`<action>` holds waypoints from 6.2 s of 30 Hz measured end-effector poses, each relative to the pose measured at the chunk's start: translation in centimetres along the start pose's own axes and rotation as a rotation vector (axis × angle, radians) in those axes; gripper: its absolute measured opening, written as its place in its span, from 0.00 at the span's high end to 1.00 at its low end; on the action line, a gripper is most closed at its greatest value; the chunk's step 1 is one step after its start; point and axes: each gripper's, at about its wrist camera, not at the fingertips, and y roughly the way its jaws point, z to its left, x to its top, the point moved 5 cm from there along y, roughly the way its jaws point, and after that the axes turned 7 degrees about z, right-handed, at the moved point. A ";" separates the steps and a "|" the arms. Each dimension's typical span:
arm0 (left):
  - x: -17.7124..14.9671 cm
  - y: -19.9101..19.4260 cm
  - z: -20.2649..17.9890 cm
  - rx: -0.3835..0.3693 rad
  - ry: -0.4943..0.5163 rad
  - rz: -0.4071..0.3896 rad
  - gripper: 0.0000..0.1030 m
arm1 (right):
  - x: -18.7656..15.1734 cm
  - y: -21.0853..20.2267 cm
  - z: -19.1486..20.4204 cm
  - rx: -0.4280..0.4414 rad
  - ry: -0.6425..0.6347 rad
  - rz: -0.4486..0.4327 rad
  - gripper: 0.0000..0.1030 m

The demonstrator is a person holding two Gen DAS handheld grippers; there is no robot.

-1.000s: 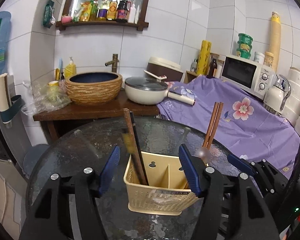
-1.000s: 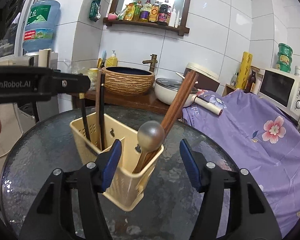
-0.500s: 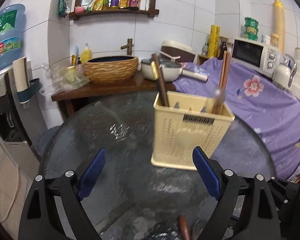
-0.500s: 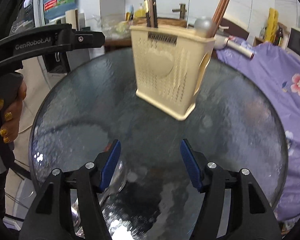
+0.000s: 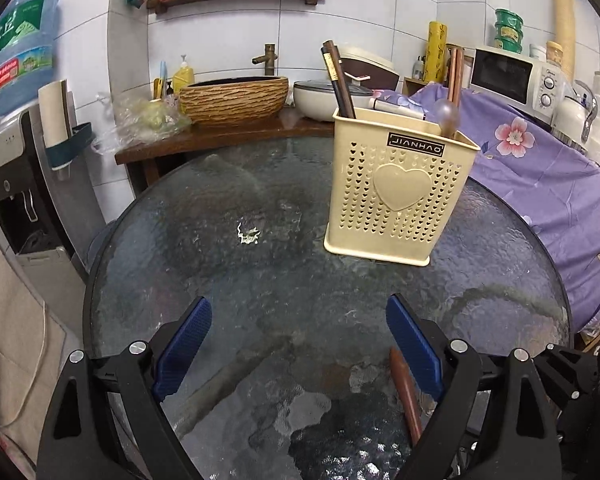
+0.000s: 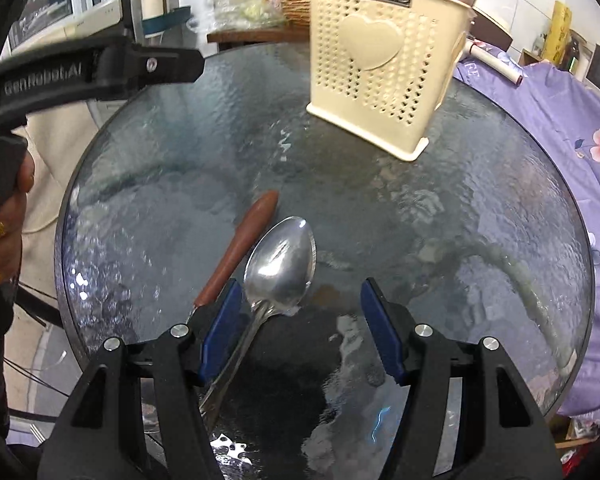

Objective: Organize utensils
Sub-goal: 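Move both tools back toward the two spoons on the table, then close the right tool on the handle of the steel spoon, then close the left tool on the wooden handle of the other spoon, then lift both spoons and carry them above the holder, then lower both spoons into the holder and open both tools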

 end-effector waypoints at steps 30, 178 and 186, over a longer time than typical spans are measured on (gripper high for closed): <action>-1.4 0.3 -0.5 -0.037 -0.011 0.045 0.16 | -1.2 0.2 -2.9 0.074 -0.052 0.015 0.82; 18.6 -10.0 -6.4 -0.226 0.045 -0.246 0.86 | 20.7 -18.8 -11.5 0.223 0.127 -0.568 0.63; 22.9 -7.5 -4.7 -0.134 -0.032 -0.297 0.86 | 24.2 -16.6 -13.8 0.177 0.218 -0.620 0.63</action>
